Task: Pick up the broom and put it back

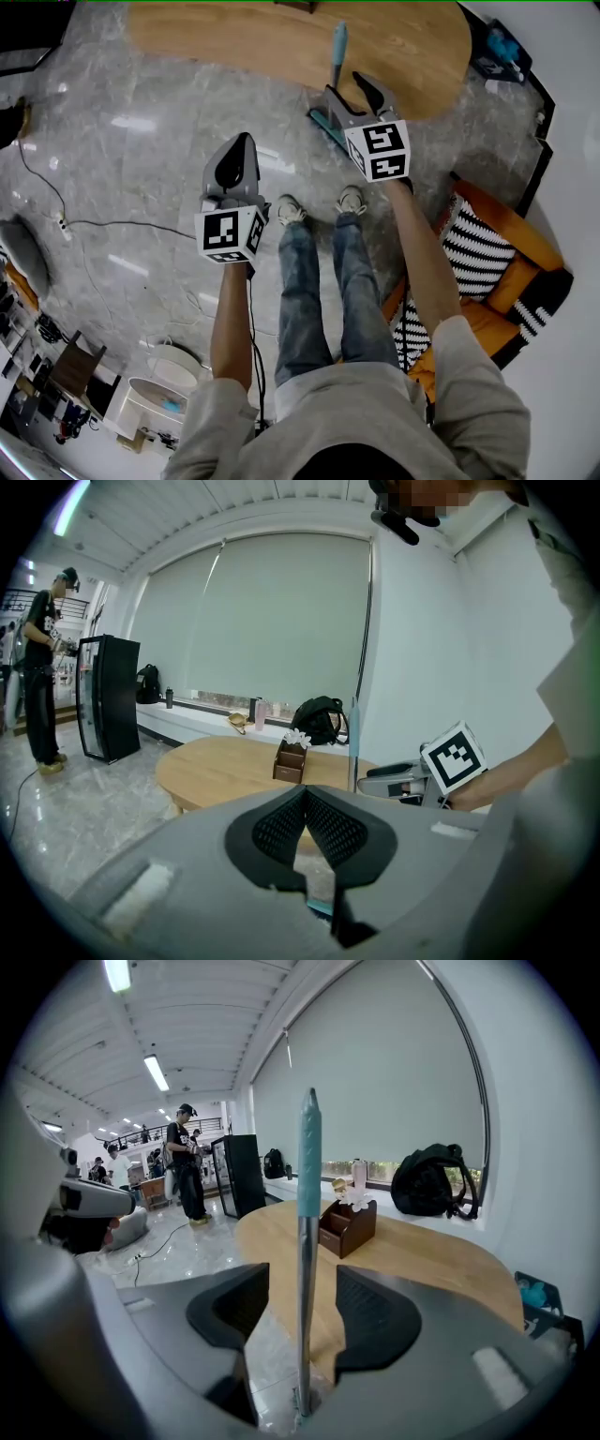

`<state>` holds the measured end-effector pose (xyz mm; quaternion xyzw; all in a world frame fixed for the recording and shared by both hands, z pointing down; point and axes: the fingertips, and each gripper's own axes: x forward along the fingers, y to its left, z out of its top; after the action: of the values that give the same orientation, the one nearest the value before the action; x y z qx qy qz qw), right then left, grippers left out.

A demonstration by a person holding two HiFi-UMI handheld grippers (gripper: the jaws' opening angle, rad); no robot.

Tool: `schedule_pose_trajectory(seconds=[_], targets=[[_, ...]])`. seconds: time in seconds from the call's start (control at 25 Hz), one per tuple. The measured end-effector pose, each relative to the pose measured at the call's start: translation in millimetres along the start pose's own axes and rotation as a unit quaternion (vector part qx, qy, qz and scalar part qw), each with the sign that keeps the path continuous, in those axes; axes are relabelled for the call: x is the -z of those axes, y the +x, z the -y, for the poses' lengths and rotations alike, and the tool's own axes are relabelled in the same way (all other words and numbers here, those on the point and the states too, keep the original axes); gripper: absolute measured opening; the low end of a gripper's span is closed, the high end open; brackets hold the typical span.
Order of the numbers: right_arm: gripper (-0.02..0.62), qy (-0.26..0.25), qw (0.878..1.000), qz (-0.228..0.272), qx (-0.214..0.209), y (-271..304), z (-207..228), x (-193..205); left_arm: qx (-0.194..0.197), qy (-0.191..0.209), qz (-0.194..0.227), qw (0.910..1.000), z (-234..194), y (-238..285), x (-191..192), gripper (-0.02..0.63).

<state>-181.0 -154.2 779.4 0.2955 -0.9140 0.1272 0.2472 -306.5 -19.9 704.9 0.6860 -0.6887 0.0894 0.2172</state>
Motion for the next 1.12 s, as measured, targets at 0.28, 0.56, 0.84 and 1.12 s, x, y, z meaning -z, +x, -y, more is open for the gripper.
schedule_pose_trajectory(seconds=[0.28,0.56,0.84,1.12], targets=[[0.15,0.017,0.998,0.049,0.035,-61.6,-1.0,-10.4,-0.004,0.0,0.006,1.0,4.2,-13.1,-2.6,0.005],[0.037,0.019,0.995,0.069,0.068,-119.8,9.1,-12.6,-0.01,0.001,0.021,0.9997,13.2,-27.6,-18.0,0.005],[-0.005,0.018,0.995,0.079,0.058,-154.4,2.5,-38.7,-0.022,0.004,0.045,0.9987,21.3,-54.8,-54.1,0.005],[-0.002,0.007,0.993,0.107,0.05,-195.3,-3.9,-103.3,-0.03,0.006,0.064,0.9975,28.8,-87.2,-107.8,0.005]])
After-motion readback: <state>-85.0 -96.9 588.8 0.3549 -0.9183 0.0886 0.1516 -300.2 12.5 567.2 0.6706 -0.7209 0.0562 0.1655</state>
